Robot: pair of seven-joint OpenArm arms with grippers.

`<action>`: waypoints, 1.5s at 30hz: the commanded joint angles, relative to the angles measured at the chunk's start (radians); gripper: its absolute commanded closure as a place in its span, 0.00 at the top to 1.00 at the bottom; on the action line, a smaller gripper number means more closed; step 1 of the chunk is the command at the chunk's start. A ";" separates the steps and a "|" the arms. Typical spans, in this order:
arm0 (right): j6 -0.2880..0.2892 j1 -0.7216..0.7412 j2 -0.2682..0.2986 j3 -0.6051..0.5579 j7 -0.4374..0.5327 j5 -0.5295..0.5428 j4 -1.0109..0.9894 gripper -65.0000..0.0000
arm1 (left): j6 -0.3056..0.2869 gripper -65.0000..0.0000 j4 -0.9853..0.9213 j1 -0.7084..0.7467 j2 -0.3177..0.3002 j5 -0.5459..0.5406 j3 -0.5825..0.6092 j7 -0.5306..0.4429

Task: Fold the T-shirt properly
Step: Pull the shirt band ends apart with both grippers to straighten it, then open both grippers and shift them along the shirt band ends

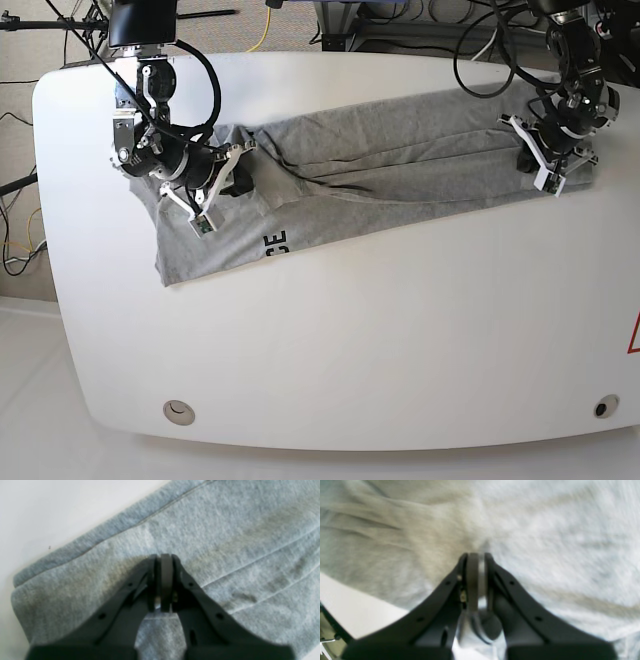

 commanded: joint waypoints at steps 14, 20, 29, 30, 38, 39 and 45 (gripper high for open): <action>0.017 0.064 0.058 0.001 0.087 -0.002 -0.133 0.05 | 0.002 0.03 0.018 -0.053 -0.010 0.025 -0.079 0.017; 0.022 0.086 0.057 0.024 0.115 0.004 -0.221 0.05 | 0.002 0.03 0.024 -0.088 -0.001 0.030 -0.138 0.029; 0.004 0.072 0.072 0.010 0.048 0.001 -0.146 0.04 | 0.002 0.03 0.035 -0.076 -0.001 0.040 -0.146 0.029; 0.000 0.067 0.072 0.011 0.043 0.001 -0.130 0.04 | 0.002 0.02 0.035 -0.074 0.000 0.040 -0.144 0.028; -0.077 -0.038 0.038 0.016 0.067 -0.034 0.025 0.04 | 0.002 0.02 0.035 -0.051 0.004 0.065 -0.132 0.019; -0.077 -0.047 0.037 0.016 0.069 -0.038 0.038 0.04 | 0.002 0.02 0.035 -0.049 0.004 0.069 -0.133 0.018; -0.063 -0.099 0.035 0.021 0.106 -0.064 0.106 0.04 | 0.002 0.02 0.035 -0.032 0.002 0.088 -0.137 0.005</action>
